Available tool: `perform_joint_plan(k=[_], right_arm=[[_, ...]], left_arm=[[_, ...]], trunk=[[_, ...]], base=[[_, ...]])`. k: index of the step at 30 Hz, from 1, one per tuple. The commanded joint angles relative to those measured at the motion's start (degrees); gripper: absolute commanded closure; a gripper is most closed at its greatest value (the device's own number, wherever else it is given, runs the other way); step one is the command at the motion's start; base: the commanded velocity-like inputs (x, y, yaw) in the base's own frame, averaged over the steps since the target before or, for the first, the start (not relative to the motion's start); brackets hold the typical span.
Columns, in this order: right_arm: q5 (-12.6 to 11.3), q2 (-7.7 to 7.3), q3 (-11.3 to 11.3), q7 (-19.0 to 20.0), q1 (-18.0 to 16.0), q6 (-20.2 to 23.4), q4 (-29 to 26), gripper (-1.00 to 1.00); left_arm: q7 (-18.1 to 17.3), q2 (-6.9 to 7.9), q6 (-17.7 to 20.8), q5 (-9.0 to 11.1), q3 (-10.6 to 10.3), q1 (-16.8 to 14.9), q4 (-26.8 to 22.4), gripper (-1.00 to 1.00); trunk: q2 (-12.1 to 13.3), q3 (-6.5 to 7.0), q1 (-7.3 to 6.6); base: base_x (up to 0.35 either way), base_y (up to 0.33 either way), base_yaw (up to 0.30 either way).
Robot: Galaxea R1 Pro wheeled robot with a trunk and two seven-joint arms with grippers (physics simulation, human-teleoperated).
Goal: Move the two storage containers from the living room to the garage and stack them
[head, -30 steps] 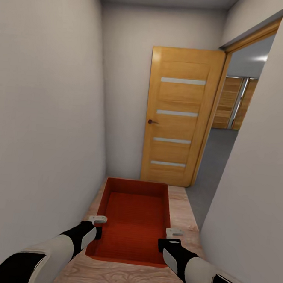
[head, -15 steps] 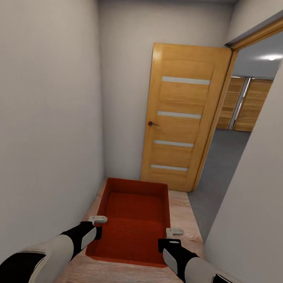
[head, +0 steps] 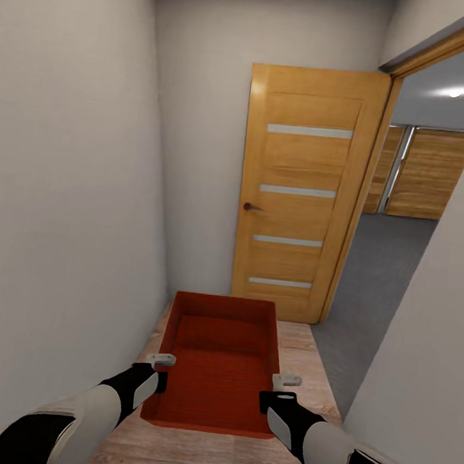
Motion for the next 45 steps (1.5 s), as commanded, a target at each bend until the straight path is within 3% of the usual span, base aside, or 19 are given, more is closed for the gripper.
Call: perform_joint_plan(k=[1,13,14,16,19,23,33,43,44,45], right_arm=[[1.12,-1.03,-0.89,-0.50,-0.08,0.31,-0.12,1.00],[1.12,-1.03,-0.91,-0.48,-0.11,0.31,-0.12,1.00],[-0.02,-0.15,0.83,-0.69,0.06,0.02,0.20,1.00],[-0.33,-0.09,0.84,-1.05,0.06,-0.56,-0.11,1.00],[-2.94,-0.04,2.79,-0.87,0.06,-0.93,-0.02,1.00],[-4.91,-0.20,4.80,-0.62,0.06,-1.12,0.21,1.00],[-11.69,-0.24,11.37,-0.86,0.06,-1.27,-0.08,1.00],[-14.11,-0.22,13.84,-1.03,0.06,-1.27,-0.10,1.00],[-0.11,-0.22,0.92,-1.03,0.06,-1.27,0.58,1.00],[-0.11,-0.23,0.90,-1.03,0.06,-1.27,0.58,1.00]], left_arm=[[0.41,-0.01,0.35,0.51,-1.92,0.02,0.10,1.00],[0.41,-0.01,0.35,0.51,-1.97,0.02,0.10,1.00],[-0.07,-0.01,0.10,0.07,0.21,0.11,-0.46,1.00],[0.02,-0.01,0.10,-1.51,1.78,0.11,-0.61,1.00],[0.18,-0.01,0.10,-1.50,1.49,0.11,-0.61,1.00],[0.33,-0.01,0.10,0.07,0.22,0.11,-0.61,1.00],[0.33,-0.01,0.10,0.07,0.17,0.11,-0.61,1.00],[0.33,-0.01,0.10,0.07,0.12,0.11,-0.61,1.00],[0.33,-0.01,0.10,0.07,0.18,0.11,-0.61,1.00],[0.33,-0.01,0.10,0.07,0.19,0.11,-0.61,1.00]], trunk=[[-0.07,-0.09,0.05],[-0.07,-0.09,0.05],[-0.07,-0.09,0.05],[-0.07,-0.09,0.05],[-0.07,-0.09,0.05],[-0.07,-0.09,0.05],[-0.07,-0.09,0.05],[-0.07,-0.09,0.05],[-0.07,-0.09,0.05],[-0.07,-0.09,0.05]], base=[[0.322,0.000,0.000],[0.322,0.000,0.000],[0.000,0.000,0.000],[0.000,0.000,0.000],[0.000,0.000,0.000],[0.000,0.000,0.000],[0.000,0.000,-0.108],[0.000,0.000,-0.222],[0.000,0.000,-0.079],[0.000,0.000,-0.051]])
